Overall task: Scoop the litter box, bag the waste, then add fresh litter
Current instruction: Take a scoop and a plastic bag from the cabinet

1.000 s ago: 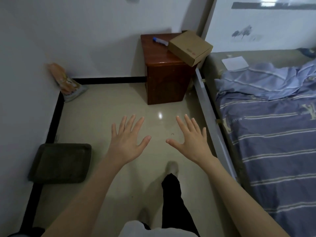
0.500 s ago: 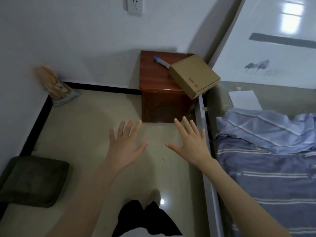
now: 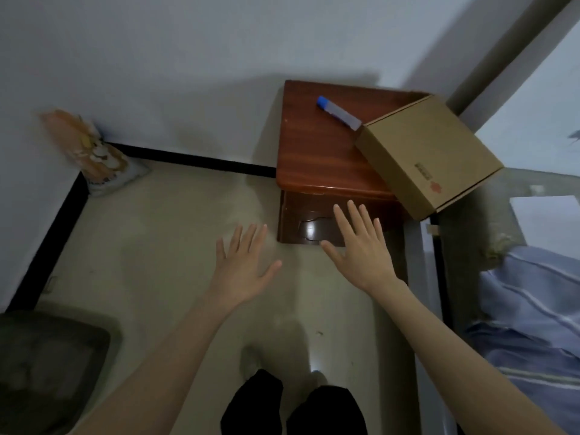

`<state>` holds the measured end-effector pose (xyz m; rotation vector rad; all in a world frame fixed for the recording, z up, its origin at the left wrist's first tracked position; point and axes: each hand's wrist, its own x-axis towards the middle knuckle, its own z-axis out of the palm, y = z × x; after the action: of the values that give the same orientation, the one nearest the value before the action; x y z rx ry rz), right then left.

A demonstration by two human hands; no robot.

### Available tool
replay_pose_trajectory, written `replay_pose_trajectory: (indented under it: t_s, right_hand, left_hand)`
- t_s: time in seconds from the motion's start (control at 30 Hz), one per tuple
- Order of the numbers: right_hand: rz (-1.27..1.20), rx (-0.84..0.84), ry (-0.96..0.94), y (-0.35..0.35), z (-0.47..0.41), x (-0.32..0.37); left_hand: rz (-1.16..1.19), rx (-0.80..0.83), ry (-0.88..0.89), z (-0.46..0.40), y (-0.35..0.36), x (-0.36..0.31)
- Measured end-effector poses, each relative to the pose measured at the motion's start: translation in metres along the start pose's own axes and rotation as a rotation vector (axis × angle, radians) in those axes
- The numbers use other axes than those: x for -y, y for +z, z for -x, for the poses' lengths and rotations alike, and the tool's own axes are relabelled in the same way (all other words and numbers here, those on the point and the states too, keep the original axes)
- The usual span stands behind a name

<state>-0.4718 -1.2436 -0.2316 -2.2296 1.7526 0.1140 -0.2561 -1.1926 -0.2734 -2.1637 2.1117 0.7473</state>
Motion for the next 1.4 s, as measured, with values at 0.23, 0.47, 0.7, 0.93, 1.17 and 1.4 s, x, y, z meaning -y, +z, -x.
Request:
replay_pose_trajectory:
  t_s: [0.23, 0.47, 0.7, 0.93, 1.17, 1.4]
  right_hand:
    - [0.129, -0.329, -0.100, 0.102, -0.101, -0.047]
    - [0.302, -0.762, -0.198, 0.153, -0.160, -0.081]
    - [0.394, -0.951, -0.247, 0.163, -0.173, -0.094]
    - [0.401, -0.935, -0.244, 0.160, -0.173, -0.092]
    - [0.407, -0.900, -0.235, 0.162, -0.171, -0.092]
    - [0.203, -0.811, -0.230, 0.193, -0.144, -0.075]
  left_hand:
    - [0.243, -0.062, 0.005, -0.125, 0.122, 0.019]
    - [0.574, -0.353, 0.192, -0.206, 0.185, 0.017]
    - [0.868, -0.517, 0.168, -0.230, 0.213, 0.002]
    - [1.010, -0.544, 0.159, -0.231, 0.202, 0.004]
    - [0.927, -0.694, 0.142, -0.219, 0.224, 0.013]
    - [0.821, -0.669, 0.146, -0.192, 0.214, 0.032]
